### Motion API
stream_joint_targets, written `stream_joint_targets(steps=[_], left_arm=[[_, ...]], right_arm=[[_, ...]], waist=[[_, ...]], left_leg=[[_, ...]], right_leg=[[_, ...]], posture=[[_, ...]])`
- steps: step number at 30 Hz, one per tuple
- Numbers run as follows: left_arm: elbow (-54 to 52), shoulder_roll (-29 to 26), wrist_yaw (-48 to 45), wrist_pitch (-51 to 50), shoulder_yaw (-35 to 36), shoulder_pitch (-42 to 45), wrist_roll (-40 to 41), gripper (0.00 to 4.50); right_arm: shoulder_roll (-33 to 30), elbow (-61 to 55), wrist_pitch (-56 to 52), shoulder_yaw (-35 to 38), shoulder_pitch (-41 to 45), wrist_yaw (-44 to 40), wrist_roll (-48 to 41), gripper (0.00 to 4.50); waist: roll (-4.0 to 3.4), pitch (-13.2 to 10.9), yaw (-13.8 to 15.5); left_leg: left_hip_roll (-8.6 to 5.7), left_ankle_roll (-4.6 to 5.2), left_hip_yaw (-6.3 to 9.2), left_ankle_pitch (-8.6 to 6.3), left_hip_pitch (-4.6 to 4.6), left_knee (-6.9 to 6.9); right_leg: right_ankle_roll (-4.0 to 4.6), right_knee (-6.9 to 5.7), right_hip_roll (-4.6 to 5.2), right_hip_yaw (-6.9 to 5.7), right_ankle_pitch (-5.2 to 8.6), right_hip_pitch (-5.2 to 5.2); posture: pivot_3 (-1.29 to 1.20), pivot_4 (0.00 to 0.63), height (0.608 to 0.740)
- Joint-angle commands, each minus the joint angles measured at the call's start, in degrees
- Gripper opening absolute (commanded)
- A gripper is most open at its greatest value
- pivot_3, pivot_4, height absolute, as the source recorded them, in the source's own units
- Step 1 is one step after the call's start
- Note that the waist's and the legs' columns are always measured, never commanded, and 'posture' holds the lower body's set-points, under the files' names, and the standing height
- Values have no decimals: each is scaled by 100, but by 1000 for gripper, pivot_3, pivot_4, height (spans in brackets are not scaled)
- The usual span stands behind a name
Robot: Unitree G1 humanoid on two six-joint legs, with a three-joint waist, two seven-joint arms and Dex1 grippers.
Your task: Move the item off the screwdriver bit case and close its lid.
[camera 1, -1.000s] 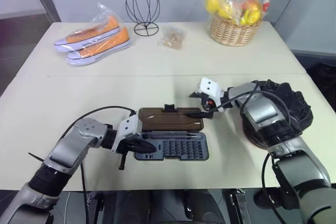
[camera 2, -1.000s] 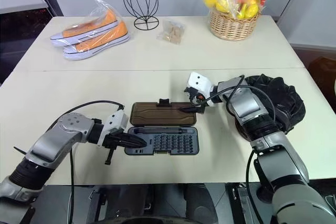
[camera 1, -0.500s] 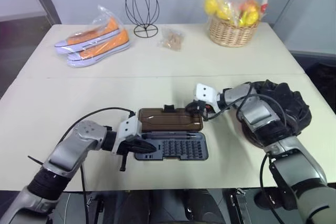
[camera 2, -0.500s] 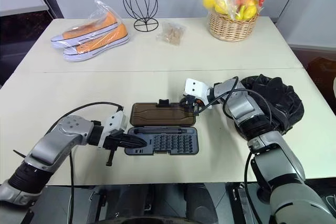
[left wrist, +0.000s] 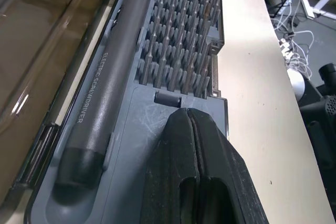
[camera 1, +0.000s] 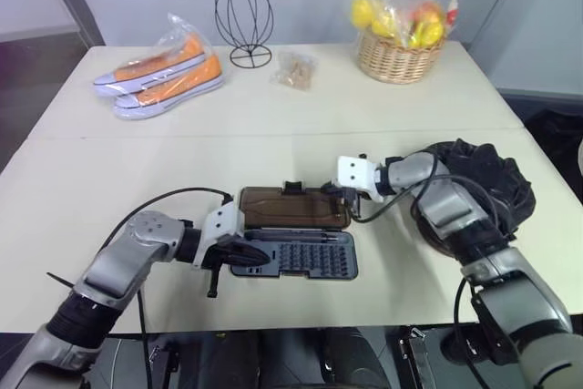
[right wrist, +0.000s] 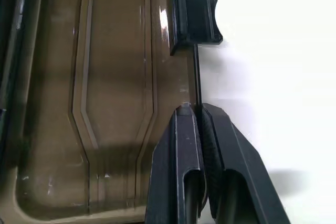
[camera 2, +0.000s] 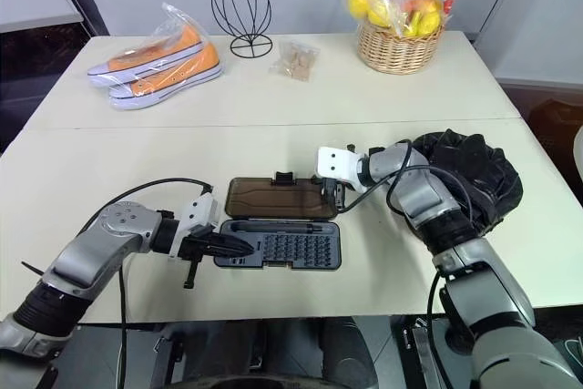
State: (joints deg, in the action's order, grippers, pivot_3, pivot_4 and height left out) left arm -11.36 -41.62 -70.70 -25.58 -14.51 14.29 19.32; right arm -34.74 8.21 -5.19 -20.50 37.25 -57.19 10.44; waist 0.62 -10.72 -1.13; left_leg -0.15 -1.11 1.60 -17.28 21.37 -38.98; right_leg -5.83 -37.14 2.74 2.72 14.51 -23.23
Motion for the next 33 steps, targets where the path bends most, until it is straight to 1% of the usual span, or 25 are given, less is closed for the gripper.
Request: stream_joint_targets(steps=[1,6,12,14,15,16,18,19,21,22,26,28,30,31,33], left_arm=[[133,-14,65,-122,-204,-157,-152,0],[99,6,111,-182,-199,-177,-117,0],[18,45,170,-364,-103,-222,59,0],[-64,44,132,-567,3,-211,280,514],[-131,21,84,-656,57,-215,397,921],[-205,-5,69,-722,119,-225,489,1218],[-354,-73,122,-867,250,-250,628,2193],[-448,-135,117,-895,307,-269,667,2551],[-668,-259,117,-1036,434,-298,814,3516],[-824,-339,74,-1249,613,-273,1096,3898],[-1192,-546,66,-2166,1224,-11,2158,3898],[-1300,-811,-162,-2780,1619,307,2989,3898],[-1274,-1007,-306,-3190,1873,616,3582,3898],[-1168,-1024,-291,-3337,1965,815,3797,3898],[-623,-808,36,-3565,2171,1441,4104,3898]], right_arm=[[-157,-1284,-391,429,-335,494,262,39],[-293,-2505,-591,575,-1045,1038,838,39],[-223,-3133,-863,678,-1568,1347,1036,39],[-240,-3143,-865,644,-1642,1383,1079,0],[-256,-3128,-834,627,-1657,1404,1107,0],[-264,-3099,-807,618,-1657,1421,1124,0],[-258,-3040,-775,634,-1628,1438,1120,0],[-251,-3015,-766,646,-1607,1441,1112,0],[-265,-2988,-719,661,-1589,1437,1100,0],[-270,-2975,-688,666,-1579,1438,1090,0],[-325,-2942,-506,662,-1567,1420,1094,0],[-366,-2936,-370,662,-1616,1395,1071,0],[-408,-2913,-232,642,-1651,1379,1084,0],[-440,-2898,-155,628,-1668,1379,1109,0],[-485,-2872,-23,607,-1684,1407,1146,0]], waist=[[0,0,7],[0,0,18],[0,0,19],[1,0,20],[1,0,23],[1,0,26],[2,-1,24],[4,-2,21],[3,-3,18],[5,-3,15],[8,-11,4],[20,-20,8],[25,-24,6],[23,-25,6],[25,-27,33]], left_leg=[[0,0,0,0,0,0],[-2,0,0,0,2,0],[-2,0,0,0,3,0],[-2,0,0,0,4,-1],[-2,0,0,0,4,-1],[-2,0,0,0,4,-1],[-1,0,1,0,5,-1],[-1,0,1,0,4,-1],[0,0,1,0,5,-1],[1,0,1,0,6,-1],[3,0,1,0,15,-1],[3,0,1,0,16,-1],[4,0,4,0,20,-1],[2,0,3,0,19,-1],[-3,0,3,0,19,-1]], right_leg=[[0,0,0,0,0,0],[11,2,1,0,7,1],[13,4,1,0,9,1],[13,4,1,0,9,1],[13,5,1,0,9,1],[13,5,2,0,9,1],[14,6,2,0,10,1],[14,6,2,0,10,1],[14,6,1,0,10,0],[14,6,1,0,10,-2],[14,5,-1,0,10,-13],[14,5,-1,-1,10,-14],[14,7,-4,-2,10,-16],[14,7,-1,-2,11,-15],[12,7,2,-3,11,-12]], posture=[[0,150,740],[0,150,740],[0,150,740],[0,150,740],[0,150,740],[0,150,740],[0,150,740],[0,150,740],[0,150,740],[0,150,740],[0,150,740],[0,150,740],[0,150,740],[0,150,740],[0,150,740]])
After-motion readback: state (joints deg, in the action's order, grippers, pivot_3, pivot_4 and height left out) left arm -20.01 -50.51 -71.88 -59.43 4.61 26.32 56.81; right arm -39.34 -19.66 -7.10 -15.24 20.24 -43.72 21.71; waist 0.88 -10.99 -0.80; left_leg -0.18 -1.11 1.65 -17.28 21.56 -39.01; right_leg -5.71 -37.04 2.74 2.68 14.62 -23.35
